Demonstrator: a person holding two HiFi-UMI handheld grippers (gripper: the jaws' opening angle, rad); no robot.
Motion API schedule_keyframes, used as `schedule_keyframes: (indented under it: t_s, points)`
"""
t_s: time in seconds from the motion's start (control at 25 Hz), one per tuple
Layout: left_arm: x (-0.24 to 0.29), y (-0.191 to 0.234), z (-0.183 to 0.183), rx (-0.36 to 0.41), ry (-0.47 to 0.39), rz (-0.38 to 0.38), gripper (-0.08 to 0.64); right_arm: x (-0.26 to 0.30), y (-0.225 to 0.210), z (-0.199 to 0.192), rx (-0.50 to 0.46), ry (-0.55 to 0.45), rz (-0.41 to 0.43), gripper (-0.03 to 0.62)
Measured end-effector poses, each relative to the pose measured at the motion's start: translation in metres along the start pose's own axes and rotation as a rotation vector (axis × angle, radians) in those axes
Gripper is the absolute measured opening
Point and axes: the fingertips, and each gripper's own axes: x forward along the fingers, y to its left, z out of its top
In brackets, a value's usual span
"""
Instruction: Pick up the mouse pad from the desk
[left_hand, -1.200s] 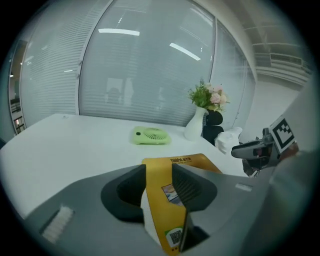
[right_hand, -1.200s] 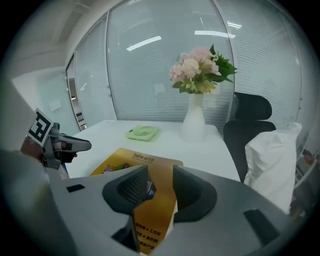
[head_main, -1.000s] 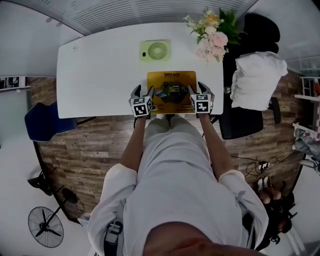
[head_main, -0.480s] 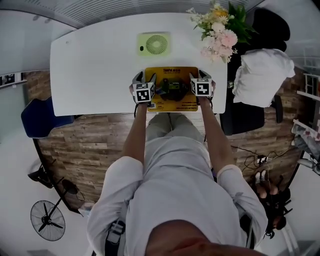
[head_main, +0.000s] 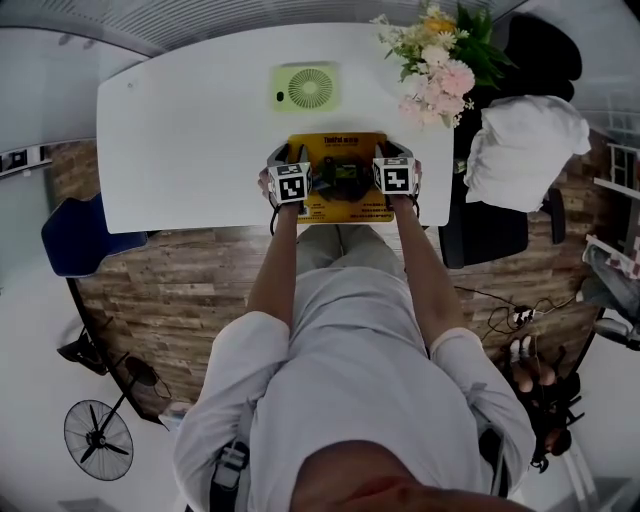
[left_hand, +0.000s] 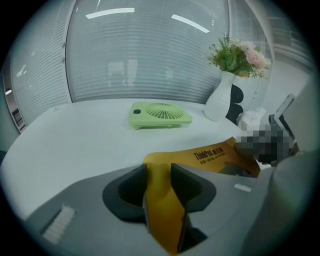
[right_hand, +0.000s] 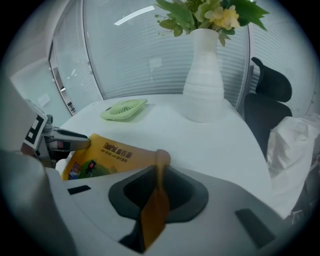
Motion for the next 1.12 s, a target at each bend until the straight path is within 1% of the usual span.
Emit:
schedule_keyframes:
  t_s: [0.04, 0.16, 0.24, 0.36, 0.48, 0.6, 0.72, 0.84, 1.0, 1.12]
  points:
    - [-0.001, -0.002, 0.001, -0.017, 0.008, -0.010, 0.128, 0.001, 0.004, 0.000, -0.005, 0.004, 0.012, 0.036]
    - [0.000, -0.010, 0.000, -0.059, 0.030, -0.064, 0.034, 0.001, 0.005, 0.001, -0.027, 0.010, 0.042, 0.038]
    - [0.000, -0.011, -0.001, -0.080, 0.032, -0.092, 0.029, -0.002, 0.005, 0.002, -0.031, 0.002, 0.074, 0.040]
    - [-0.006, -0.010, 0.003, -0.115, 0.021, -0.134, 0.025, -0.015, 0.010, 0.009, -0.027, -0.041, 0.100, 0.041]
    - [-0.019, -0.013, 0.011, -0.078, -0.005, -0.151, 0.025, -0.032, 0.012, 0.014, -0.010, -0.090, 0.105, 0.041]
    - [-0.034, -0.015, 0.018, -0.057, -0.047, -0.164, 0.025, -0.049, 0.013, 0.021, 0.007, -0.137, 0.114, 0.043]
    - [-0.049, -0.016, 0.027, -0.023, -0.087, -0.177, 0.025, -0.069, 0.017, 0.031, -0.012, -0.184, 0.121, 0.043]
    - [-0.069, -0.016, 0.043, -0.007, -0.144, -0.189, 0.025, -0.092, 0.021, 0.046, -0.014, -0.241, 0.118, 0.043]
    - [-0.103, -0.014, 0.078, 0.003, -0.260, -0.194, 0.025, -0.129, 0.029, 0.078, -0.034, -0.345, 0.115, 0.043]
    - [-0.139, -0.014, 0.108, 0.041, -0.363, -0.192, 0.025, -0.162, 0.034, 0.104, -0.064, -0.432, 0.105, 0.044]
